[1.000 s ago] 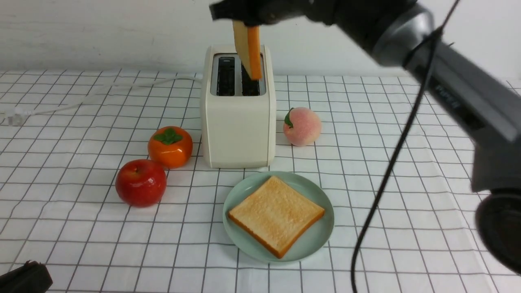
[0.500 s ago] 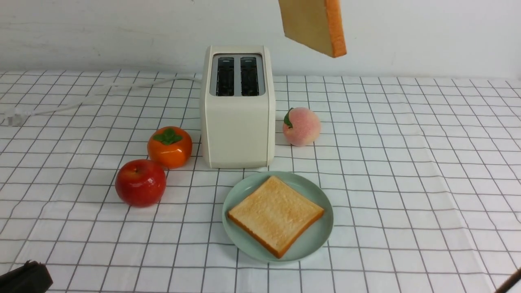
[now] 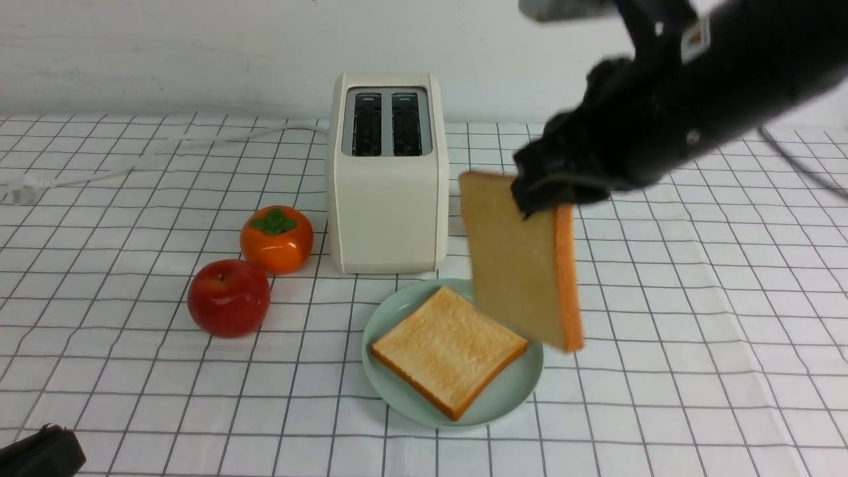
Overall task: Take toasted bread from bread machine on white checkered table place on plate.
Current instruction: 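Place the held slice of bread on top of the slice on the plate with the right gripper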
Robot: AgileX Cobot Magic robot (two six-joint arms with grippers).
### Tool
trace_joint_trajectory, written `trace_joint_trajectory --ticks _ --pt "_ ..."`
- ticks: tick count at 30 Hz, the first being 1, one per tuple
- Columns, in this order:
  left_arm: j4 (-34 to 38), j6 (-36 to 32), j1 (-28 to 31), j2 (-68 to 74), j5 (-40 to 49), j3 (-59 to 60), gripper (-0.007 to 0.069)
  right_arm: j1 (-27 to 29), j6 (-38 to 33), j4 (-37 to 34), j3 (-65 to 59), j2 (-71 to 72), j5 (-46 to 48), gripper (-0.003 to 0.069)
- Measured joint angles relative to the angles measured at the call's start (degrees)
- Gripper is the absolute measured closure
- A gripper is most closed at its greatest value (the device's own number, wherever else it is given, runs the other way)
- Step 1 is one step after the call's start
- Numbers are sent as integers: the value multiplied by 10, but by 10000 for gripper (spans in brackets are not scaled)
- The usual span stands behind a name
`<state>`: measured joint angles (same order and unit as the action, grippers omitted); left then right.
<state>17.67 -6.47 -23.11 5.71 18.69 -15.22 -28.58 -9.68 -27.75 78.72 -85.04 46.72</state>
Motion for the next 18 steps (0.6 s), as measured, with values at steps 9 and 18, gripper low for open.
trace_joint_trajectory --ticks 9,18 --pt "0 0 0 0 0 0 606 63 -392 -486 -170 -40 -80 543" --pt "0 1 0 0 0 0 603 104 -524 -636 -173 -138 -80 543"
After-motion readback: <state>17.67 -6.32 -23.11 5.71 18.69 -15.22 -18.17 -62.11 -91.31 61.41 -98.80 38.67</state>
